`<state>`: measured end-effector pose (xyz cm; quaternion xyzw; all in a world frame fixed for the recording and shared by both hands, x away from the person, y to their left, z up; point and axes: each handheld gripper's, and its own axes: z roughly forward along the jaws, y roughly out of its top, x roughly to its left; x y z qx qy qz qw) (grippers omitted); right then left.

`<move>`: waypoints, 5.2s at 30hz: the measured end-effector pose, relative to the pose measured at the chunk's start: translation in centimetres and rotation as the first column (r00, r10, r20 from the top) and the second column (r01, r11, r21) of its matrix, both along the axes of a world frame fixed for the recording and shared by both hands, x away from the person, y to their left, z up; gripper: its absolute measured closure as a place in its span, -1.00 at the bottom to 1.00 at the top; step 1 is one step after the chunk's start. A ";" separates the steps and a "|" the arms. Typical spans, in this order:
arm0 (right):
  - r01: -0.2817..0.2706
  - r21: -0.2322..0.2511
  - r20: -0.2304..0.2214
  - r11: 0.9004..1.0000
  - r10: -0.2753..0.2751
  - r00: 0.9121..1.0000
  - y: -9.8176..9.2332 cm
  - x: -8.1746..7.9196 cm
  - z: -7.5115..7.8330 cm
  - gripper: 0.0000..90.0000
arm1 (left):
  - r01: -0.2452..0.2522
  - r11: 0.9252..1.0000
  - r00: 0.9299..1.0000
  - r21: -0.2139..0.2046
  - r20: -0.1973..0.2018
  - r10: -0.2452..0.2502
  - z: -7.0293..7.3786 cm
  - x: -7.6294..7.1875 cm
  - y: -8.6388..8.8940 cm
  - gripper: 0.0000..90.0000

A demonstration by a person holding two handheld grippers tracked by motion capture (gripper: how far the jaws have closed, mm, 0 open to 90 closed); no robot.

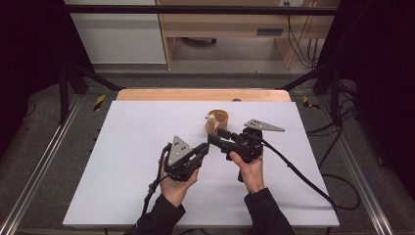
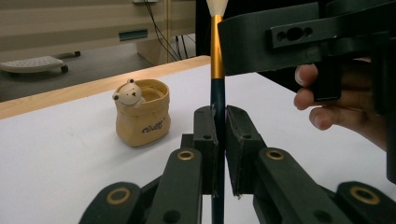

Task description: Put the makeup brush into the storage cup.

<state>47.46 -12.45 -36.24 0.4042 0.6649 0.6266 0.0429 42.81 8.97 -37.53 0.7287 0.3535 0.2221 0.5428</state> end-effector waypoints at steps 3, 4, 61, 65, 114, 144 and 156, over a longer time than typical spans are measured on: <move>-0.009 0.006 -0.005 1.000 0.009 1.000 0.0 0.0 0.0 0.10 | 0.001 1.000 1.000 -0.004 0.001 -0.001 0.0 -0.1 -0.1 0.85; -0.012 0.010 -0.009 1.000 0.013 1.000 0.0 0.0 0.0 0.13 | 0.001 1.000 1.000 -0.004 0.002 -0.001 0.0 -0.1 -0.1 0.85; -0.024 0.001 0.030 1.000 0.024 0.999 -2.4 -0.2 0.7 0.87 | 0.138 0.990 0.990 0.033 0.008 -0.139 1.8 0.4 2.7 -0.18; -0.019 -0.021 0.055 1.000 0.020 0.998 -2.7 -0.3 0.8 0.86 | 0.139 0.989 0.990 0.051 -0.012 -0.138 1.7 0.6 3.7 -0.39; 0.117 -0.136 0.148 0.984 -0.097 0.984 -4.2 1.8 1.2 0.86 | -0.086 0.993 0.995 0.075 -0.033 0.089 -4.1 -0.8 18.0 -0.77; 0.276 -0.178 0.233 0.945 -0.232 0.944 -3.0 5.7 2.1 0.86 | -0.096 0.990 0.994 0.107 -0.042 0.101 -5.7 -0.4 18.7 -0.77; 0.303 -0.179 0.227 0.936 -0.260 0.938 -2.7 7.7 2.2 0.86 | -0.077 0.992 0.995 0.102 -0.051 0.083 -5.8 -0.3 18.5 -0.77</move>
